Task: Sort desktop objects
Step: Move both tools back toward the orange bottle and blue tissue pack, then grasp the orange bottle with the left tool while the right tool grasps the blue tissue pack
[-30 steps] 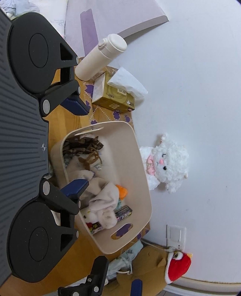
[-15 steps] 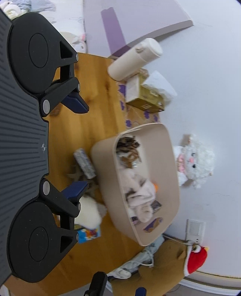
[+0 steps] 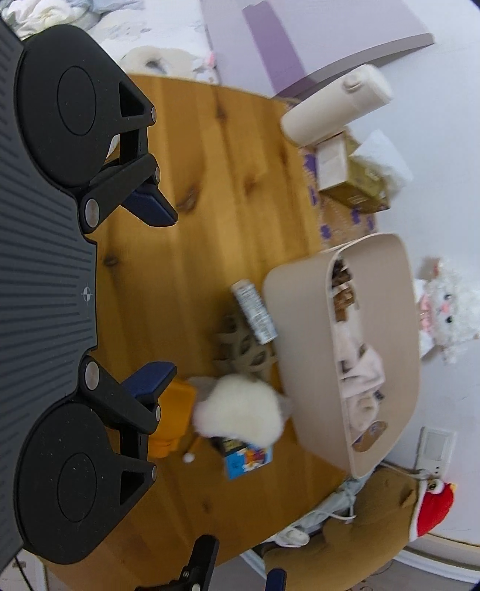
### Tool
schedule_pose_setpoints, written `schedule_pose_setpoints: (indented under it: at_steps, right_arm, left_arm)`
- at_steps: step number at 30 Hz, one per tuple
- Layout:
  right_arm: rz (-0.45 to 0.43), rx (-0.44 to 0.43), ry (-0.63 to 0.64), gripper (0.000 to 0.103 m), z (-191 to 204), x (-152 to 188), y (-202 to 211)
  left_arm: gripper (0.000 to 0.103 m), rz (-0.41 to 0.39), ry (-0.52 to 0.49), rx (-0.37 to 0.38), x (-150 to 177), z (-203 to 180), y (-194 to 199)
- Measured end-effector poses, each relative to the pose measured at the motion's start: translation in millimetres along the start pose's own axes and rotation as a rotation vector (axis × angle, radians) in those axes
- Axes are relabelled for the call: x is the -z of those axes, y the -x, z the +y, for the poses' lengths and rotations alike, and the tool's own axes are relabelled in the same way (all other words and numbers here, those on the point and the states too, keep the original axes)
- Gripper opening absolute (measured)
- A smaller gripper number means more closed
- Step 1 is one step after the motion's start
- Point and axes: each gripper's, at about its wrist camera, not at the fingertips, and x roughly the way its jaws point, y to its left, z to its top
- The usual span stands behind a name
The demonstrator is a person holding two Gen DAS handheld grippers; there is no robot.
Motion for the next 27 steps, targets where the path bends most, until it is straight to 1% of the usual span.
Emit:
schedule_pose_setpoints:
  at_steps: [6, 12, 17, 21, 24, 27]
  right_arm:
    - [0.058, 0.001, 0.002, 0.103, -4, 13, -17]
    - [0.112, -0.009, 0.077, 0.103, -13, 23, -36]
    - [0.137, -0.031, 0.149, 0.103, -27, 25, -57]
    - [0.148, -0.060, 0.233, 0.103, -34, 24, -75]
    - [0.146, -0.096, 0.294, 0.103, -39, 22, -88]
    - [0.150, -0.130, 0.334, 0.103, -42, 19, -100]
  left_arm:
    - [0.082, 0.049, -0.002, 0.022, 20, -28, -17]
    - [0.082, 0.088, 0.016, 0.071, 28, -58, -35]
    - [0.082, 0.110, 0.071, 0.099, 27, -73, -49]
    - [0.082, 0.131, 0.121, 0.095, 26, -80, -60]
    - [0.082, 0.130, 0.160, 0.089, 26, -85, -67]
    - [0.083, 0.120, 0.172, 0.080, 25, -91, -72]
